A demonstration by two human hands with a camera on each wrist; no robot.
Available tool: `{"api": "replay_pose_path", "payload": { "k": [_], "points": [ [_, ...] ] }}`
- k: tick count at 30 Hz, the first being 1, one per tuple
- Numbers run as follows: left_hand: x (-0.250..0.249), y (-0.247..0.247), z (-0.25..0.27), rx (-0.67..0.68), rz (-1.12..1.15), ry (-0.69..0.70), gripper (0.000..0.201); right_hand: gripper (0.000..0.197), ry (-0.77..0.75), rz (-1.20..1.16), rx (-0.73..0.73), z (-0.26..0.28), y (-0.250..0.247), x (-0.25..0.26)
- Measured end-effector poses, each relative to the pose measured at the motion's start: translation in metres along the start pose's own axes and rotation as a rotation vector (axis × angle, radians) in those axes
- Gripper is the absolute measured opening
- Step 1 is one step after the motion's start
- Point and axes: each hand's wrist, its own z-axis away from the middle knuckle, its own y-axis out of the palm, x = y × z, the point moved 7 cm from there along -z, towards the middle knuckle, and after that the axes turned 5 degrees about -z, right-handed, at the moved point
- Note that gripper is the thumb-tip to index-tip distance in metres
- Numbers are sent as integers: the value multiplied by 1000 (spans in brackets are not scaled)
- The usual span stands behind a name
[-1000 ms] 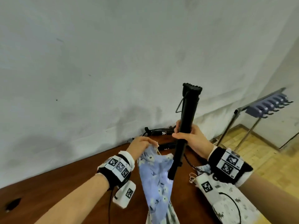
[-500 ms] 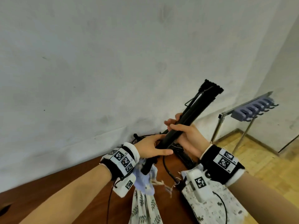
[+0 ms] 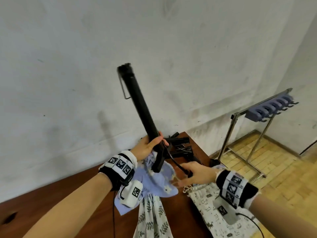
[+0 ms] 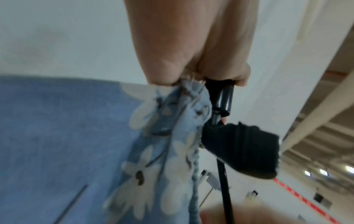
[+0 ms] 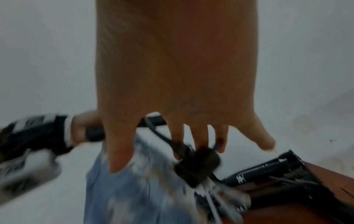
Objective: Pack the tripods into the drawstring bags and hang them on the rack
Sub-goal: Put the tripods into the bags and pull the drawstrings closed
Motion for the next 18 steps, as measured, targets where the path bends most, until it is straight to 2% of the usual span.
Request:
{"api": "replay_pose_path", "payload": {
  "k": [3,5,7,9,11,13,16,18],
  "points": [
    [-2,-7,-2,-52,162,-42,16,44,17,175,-173,-4,14,-19],
    [2,-10,-2,-83,217,-68,15,34,-13,206,-238,-5,21,-16],
    [5,-10,-2,-103,269,-91,12,35,-40,268,-278,-8,29,-9],
    [8,-9,-3,-92,368,-116,13,32,-88,295,-414,-7,28,-1],
    [5,-10,-3,-71,490,-135,14,35,-79,183,-501,-7,19,-2],
    [2,-14,-2,-62,579,-148,11,44,-36,175,-510,-9,7,-5],
    [-1,-11,2,-21,612,-193,18,47,109,350,-570,-5,-17,-6],
    [-4,-1,5,43,628,-218,19,39,116,479,-580,-7,-33,8]
  ]
}}
